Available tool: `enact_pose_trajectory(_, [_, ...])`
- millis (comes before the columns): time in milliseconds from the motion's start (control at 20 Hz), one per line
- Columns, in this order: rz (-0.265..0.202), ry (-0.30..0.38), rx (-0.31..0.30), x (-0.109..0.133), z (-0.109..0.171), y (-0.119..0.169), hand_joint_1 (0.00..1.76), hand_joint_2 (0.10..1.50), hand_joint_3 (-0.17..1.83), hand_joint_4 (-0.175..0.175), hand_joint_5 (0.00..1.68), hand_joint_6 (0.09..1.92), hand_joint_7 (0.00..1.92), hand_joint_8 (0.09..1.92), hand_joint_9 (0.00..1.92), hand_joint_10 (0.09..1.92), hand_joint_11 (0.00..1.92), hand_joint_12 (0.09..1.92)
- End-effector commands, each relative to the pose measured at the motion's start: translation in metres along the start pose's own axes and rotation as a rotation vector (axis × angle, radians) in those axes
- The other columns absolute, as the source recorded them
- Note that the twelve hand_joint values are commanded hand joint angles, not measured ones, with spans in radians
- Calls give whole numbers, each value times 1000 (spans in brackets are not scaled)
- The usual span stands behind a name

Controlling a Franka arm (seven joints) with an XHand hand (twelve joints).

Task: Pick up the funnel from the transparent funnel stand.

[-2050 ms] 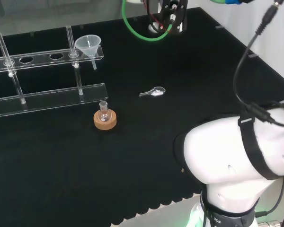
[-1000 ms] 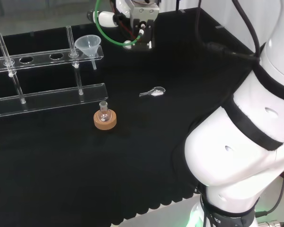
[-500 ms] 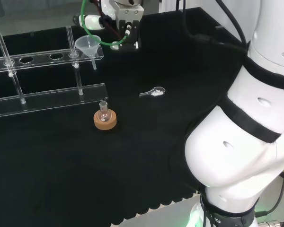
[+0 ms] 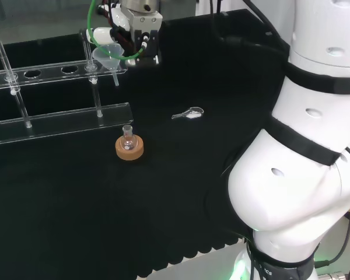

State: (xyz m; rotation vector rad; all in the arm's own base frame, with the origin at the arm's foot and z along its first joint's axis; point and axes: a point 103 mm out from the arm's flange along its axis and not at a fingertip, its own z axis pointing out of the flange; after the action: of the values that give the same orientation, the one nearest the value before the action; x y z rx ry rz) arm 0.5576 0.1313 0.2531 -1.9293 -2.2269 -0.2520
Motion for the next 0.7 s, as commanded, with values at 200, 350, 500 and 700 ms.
enact_pose_trajectory(200, [8, -1, 69, -14, 24, 0, 148, 857, 356, -46, 193, 87, 0, 459, 0, 949, 0, 1474])
enact_pose_trajectory(350, [19, -9, 84, -20, 30, -2, 149, 855, 357, -46, 193, 87, 0, 454, 0, 946, 0, 1471])
enact_pose_trajectory(500, [28, -16, 99, -23, 36, -4, 150, 851, 360, -46, 191, 87, 0, 442, 0, 938, 0, 1467])
enact_pose_trajectory(700, [28, -32, 122, -20, 43, -5, 150, 847, 361, -46, 189, 87, 0, 434, 0, 932, 0, 1464])
